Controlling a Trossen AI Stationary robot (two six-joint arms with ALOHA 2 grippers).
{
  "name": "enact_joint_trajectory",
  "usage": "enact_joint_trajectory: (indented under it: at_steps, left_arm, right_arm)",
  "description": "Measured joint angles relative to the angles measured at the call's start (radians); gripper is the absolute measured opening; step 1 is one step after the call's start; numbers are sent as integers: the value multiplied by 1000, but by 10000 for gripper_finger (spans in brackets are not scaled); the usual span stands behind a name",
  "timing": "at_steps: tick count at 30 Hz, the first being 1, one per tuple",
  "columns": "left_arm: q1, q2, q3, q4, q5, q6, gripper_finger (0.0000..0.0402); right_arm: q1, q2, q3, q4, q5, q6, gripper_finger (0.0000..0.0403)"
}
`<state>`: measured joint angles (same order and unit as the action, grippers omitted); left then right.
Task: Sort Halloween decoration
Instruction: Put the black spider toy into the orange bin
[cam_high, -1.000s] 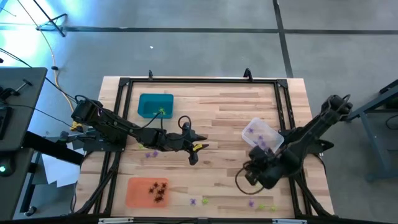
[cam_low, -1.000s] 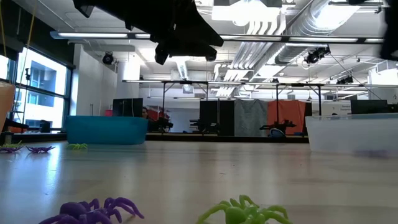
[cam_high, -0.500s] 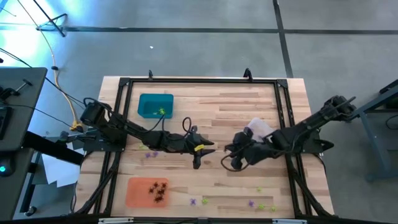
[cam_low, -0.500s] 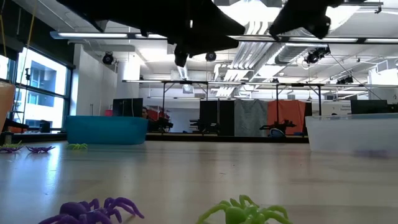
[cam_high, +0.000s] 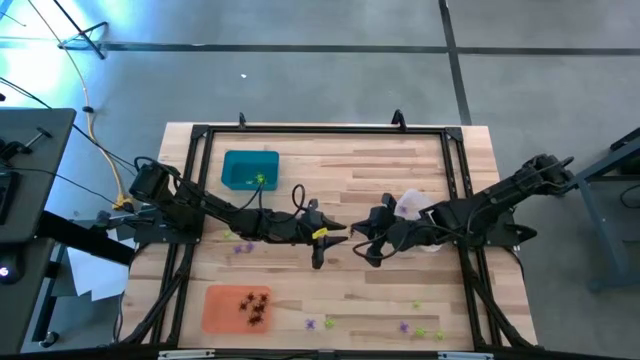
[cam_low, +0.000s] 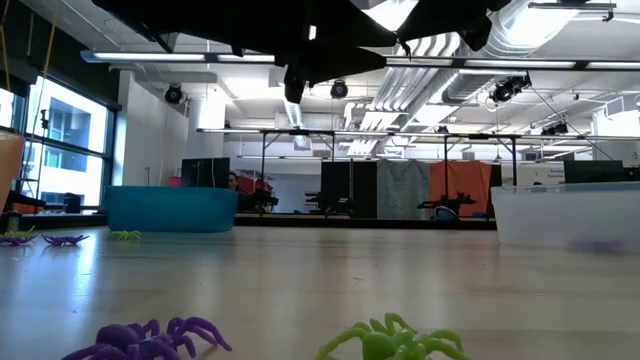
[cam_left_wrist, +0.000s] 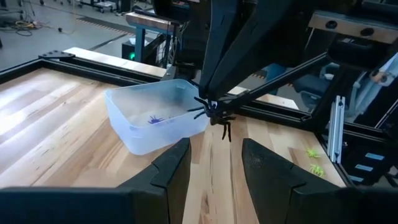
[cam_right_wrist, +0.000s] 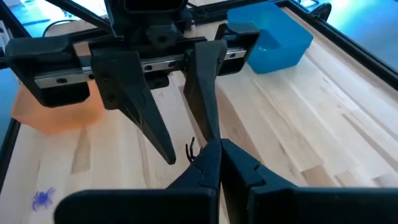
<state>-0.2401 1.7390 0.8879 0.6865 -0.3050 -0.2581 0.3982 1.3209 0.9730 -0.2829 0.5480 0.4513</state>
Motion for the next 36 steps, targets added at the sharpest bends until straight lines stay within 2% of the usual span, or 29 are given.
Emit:
enact_joint_trajectory:
  at_steps: [15,31,36]
  left_arm:
    - [32,0,0,7,-5,-2,132]
    - [44,0,0,17,-3,-10,132]
    - [54,0,0,16,4,-10,132]
  right_arm:
    - [-6,2,0,30,3,-64,0]
    - [-52,76,0,96,-6,-139,0]
    - [-53,75,0,140,-35,-147,0]
